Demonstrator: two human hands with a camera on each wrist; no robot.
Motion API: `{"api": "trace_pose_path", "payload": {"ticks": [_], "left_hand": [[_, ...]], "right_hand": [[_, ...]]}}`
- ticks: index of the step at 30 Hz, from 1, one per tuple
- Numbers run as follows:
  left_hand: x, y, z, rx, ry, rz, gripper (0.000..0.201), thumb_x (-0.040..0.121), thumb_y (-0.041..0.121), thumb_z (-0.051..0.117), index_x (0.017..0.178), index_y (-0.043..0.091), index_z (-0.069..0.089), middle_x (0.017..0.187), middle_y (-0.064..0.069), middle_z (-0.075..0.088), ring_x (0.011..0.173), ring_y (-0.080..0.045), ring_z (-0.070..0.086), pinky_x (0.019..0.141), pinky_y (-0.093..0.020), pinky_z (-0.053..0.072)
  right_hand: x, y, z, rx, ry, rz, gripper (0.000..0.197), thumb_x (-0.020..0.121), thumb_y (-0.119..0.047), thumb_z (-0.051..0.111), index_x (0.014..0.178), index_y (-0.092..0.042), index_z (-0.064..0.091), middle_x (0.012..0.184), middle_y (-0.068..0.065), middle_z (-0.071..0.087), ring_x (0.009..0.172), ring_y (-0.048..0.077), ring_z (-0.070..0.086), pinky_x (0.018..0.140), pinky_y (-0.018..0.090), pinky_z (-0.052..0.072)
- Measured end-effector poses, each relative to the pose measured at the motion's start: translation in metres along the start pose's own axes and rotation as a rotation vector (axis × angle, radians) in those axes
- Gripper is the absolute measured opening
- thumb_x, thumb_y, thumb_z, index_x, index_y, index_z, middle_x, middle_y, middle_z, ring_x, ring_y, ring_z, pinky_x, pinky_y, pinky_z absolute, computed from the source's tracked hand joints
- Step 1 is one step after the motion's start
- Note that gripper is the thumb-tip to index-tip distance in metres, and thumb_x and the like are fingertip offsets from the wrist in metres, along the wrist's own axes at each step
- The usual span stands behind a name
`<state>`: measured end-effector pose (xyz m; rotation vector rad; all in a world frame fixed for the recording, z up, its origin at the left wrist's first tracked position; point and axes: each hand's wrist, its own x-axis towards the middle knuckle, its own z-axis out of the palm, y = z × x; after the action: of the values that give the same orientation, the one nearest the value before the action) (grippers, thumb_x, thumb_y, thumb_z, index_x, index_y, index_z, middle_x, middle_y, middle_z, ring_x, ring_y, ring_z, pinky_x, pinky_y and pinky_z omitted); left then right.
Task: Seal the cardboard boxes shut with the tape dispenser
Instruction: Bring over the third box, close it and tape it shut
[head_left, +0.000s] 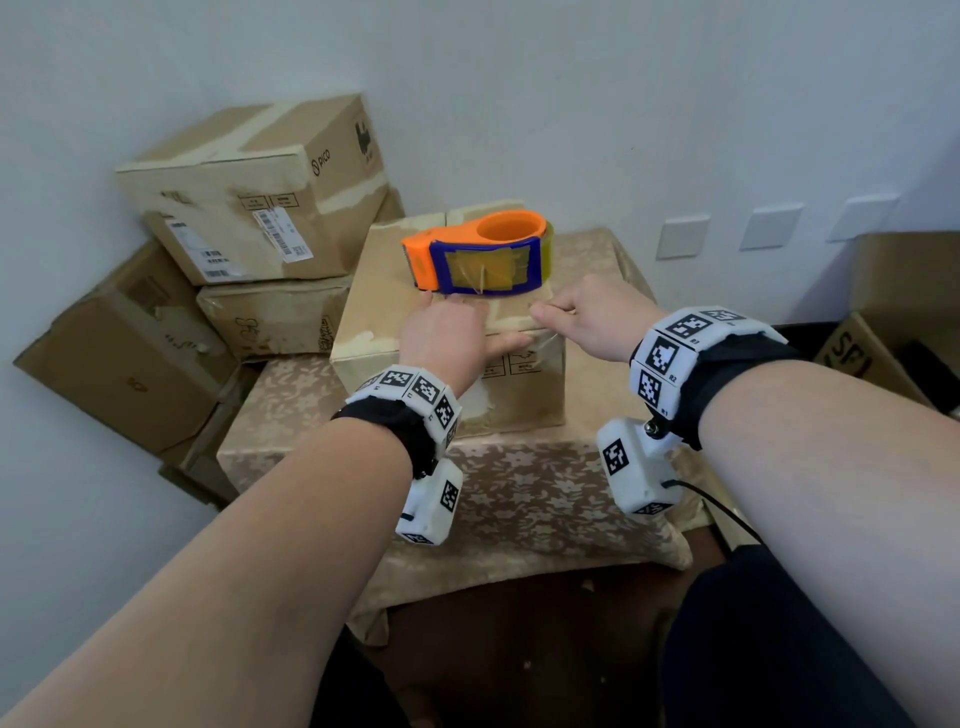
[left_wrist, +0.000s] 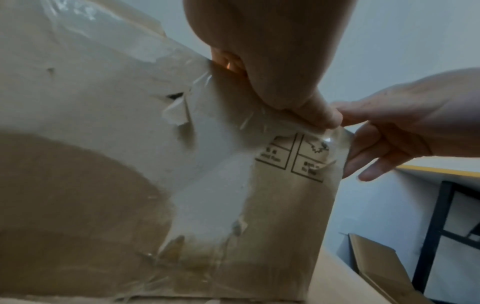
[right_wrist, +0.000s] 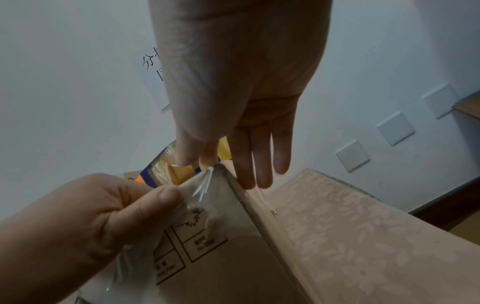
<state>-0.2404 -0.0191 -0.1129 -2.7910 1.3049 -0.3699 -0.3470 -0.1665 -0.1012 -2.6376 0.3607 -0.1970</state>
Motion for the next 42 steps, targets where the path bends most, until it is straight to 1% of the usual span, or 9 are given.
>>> {"api": "trace_pose_path", "payload": {"ticks": [3, 7, 11, 14, 22, 27, 31, 39, 42], "left_hand": [[-0.002, 0.001, 0.002, 0.062, 0.005, 0.037, 0.075, 0.081, 0.073, 0.039, 0.120, 0.012, 0.057, 0.124, -0.005, 0.060, 0.120, -0.023, 0.048, 0.100, -0.034, 0.035], [-0.001, 0.000, 0.006, 0.099, -0.005, 0.057, 0.079, 0.074, 0.076, 0.047, 0.117, 0.011, 0.058, 0.120, -0.006, 0.063, 0.116, -0.022, 0.053, 0.108, -0.036, 0.031], [0.001, 0.008, -0.004, 0.096, 0.016, 0.000, 0.084, 0.068, 0.088, 0.025, 0.081, 0.014, 0.063, 0.073, 0.000, 0.064, 0.079, -0.020, 0.059, 0.078, -0.032, 0.041], [0.002, 0.020, -0.009, 0.016, 0.031, -0.078, 0.074, 0.072, 0.086, 0.031, 0.059, 0.015, 0.047, 0.055, 0.003, 0.047, 0.065, -0.019, 0.049, 0.065, -0.030, 0.034], [0.002, 0.024, -0.001, 0.125, 0.012, -0.040, 0.067, 0.071, 0.080, 0.047, 0.082, 0.015, 0.056, 0.091, -0.003, 0.068, 0.098, -0.022, 0.059, 0.090, -0.030, 0.039], [0.002, 0.030, -0.010, 0.101, -0.008, -0.083, 0.073, 0.068, 0.087, 0.038, 0.062, 0.015, 0.051, 0.060, 0.003, 0.050, 0.069, -0.019, 0.050, 0.069, -0.029, 0.036], [0.005, 0.040, -0.013, 0.064, -0.009, -0.143, 0.075, 0.069, 0.088, 0.034, 0.055, 0.015, 0.046, 0.053, 0.002, 0.044, 0.059, -0.017, 0.044, 0.062, -0.030, 0.035], [0.010, 0.041, -0.007, 0.029, -0.037, -0.196, 0.067, 0.067, 0.083, 0.051, 0.058, 0.018, 0.038, 0.058, 0.004, 0.040, 0.069, -0.018, 0.045, 0.064, -0.029, 0.034], [0.009, 0.039, -0.007, 0.044, -0.041, -0.182, 0.066, 0.065, 0.082, 0.054, 0.058, 0.018, 0.037, 0.061, 0.003, 0.043, 0.071, -0.018, 0.046, 0.068, -0.028, 0.035]], "right_hand": [[0.001, 0.002, 0.001, 0.033, -0.006, 0.021, 0.049, 0.100, -0.039, 0.043, 0.061, -0.010, 0.045, 0.057, 0.006, 0.039, 0.053, 0.019, 0.036, 0.054, 0.033, 0.027], [0.002, 0.004, 0.001, 0.087, -0.023, 0.056, 0.053, 0.100, -0.041, 0.043, 0.055, -0.012, 0.038, 0.052, 0.002, 0.036, 0.051, 0.018, 0.036, 0.056, 0.033, 0.028], [0.002, 0.005, 0.001, 0.122, -0.037, 0.067, 0.051, 0.100, -0.043, 0.041, 0.064, -0.009, 0.054, 0.054, 0.001, 0.043, 0.054, 0.018, 0.042, 0.060, 0.033, 0.034], [0.001, 0.005, 0.000, 0.151, -0.057, 0.076, 0.050, 0.101, -0.042, 0.038, 0.066, -0.011, 0.056, 0.056, 0.001, 0.045, 0.057, 0.017, 0.044, 0.058, 0.031, 0.033], [0.001, 0.009, 0.003, 0.198, -0.060, 0.143, 0.053, 0.099, -0.050, 0.037, 0.063, -0.012, 0.044, 0.066, 0.009, 0.050, 0.064, 0.023, 0.048, 0.066, 0.035, 0.039], [-0.001, 0.007, -0.001, 0.326, -0.100, 0.213, 0.055, 0.099, -0.054, 0.031, 0.099, -0.012, 0.067, 0.079, 0.004, 0.060, 0.074, 0.019, 0.055, 0.068, 0.032, 0.042], [-0.008, 0.002, -0.007, 0.378, -0.123, 0.221, 0.050, 0.102, -0.048, 0.024, 0.132, -0.025, 0.057, 0.097, -0.002, 0.057, 0.089, 0.014, 0.054, 0.078, 0.028, 0.038], [-0.013, 0.000, -0.007, 0.438, -0.112, 0.228, 0.049, 0.102, -0.045, 0.025, 0.130, -0.023, 0.059, 0.103, 0.003, 0.056, 0.096, 0.019, 0.054, 0.078, 0.029, 0.038], [-0.011, -0.001, -0.006, 0.379, -0.112, 0.227, 0.052, 0.101, -0.046, 0.028, 0.126, -0.017, 0.062, 0.102, 0.007, 0.061, 0.092, 0.021, 0.055, 0.065, 0.027, 0.038]]}}
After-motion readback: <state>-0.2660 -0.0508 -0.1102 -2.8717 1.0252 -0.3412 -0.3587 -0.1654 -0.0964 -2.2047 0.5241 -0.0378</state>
